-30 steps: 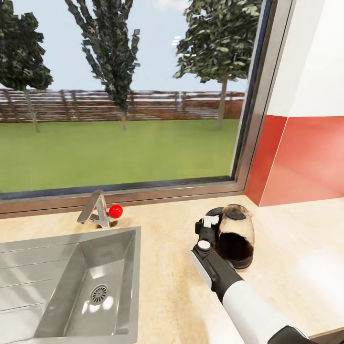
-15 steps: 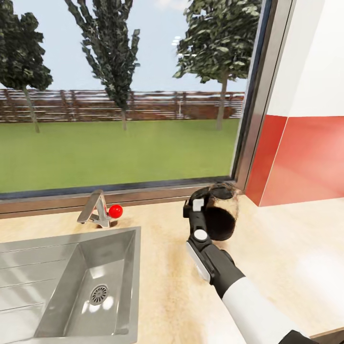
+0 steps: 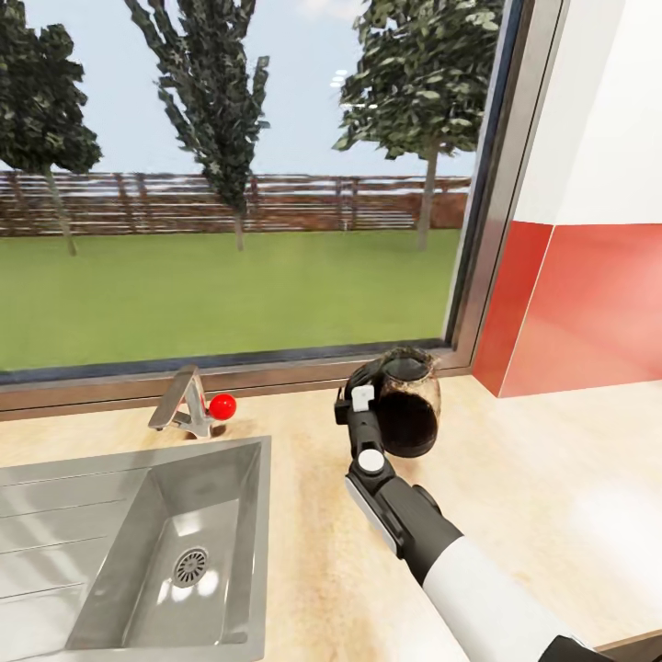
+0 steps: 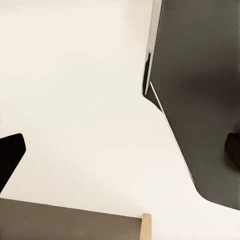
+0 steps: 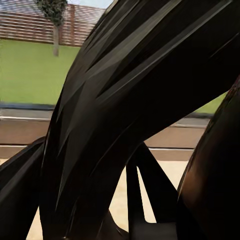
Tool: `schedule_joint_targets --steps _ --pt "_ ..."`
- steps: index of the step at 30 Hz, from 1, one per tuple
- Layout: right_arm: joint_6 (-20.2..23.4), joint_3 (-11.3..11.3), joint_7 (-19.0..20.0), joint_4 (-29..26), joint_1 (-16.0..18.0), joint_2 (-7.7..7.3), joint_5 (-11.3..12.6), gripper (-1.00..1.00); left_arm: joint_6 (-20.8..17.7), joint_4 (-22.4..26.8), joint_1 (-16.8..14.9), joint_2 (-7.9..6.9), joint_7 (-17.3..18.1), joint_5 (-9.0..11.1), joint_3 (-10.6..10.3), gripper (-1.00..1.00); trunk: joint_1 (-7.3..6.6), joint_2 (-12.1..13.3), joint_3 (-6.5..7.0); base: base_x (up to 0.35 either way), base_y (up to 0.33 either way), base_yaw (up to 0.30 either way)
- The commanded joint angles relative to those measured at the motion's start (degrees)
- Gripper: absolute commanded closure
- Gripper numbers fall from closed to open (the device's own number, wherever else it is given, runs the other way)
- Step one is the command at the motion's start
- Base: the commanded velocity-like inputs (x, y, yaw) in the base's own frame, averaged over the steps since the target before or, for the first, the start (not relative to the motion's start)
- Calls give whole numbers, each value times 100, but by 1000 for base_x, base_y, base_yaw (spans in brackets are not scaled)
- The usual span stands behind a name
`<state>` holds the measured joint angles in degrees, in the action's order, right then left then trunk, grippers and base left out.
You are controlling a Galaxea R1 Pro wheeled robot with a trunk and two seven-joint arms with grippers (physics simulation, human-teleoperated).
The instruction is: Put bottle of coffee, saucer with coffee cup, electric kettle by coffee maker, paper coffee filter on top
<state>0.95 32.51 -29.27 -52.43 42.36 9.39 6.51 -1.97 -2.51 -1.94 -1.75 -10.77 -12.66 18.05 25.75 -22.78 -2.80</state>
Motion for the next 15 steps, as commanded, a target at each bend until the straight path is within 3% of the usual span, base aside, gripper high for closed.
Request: schedule_joint_targets --steps 1,4,9,15 --pt "10 27 -44 -9 10 -2 40 100 -6 -12 -8 -1 -22 -61 40 -100 3 -14 -13 0 0 0" --pt "18 25 -44 -138 9 1 44 100 2 -11 -7 7 -29 -53 40 -100 3 -14 -13 -47 0 0" --pt "11 27 -44 -141 9 1 44 100 3 -2 -8 18 -30 -52 46 -100 3 -14 -13 -292 59 6" --pt "7 28 -44 -142 9 2 49 100 3 10 -8 29 -31 -48 62 -100 3 -14 -13 -286 211 205"
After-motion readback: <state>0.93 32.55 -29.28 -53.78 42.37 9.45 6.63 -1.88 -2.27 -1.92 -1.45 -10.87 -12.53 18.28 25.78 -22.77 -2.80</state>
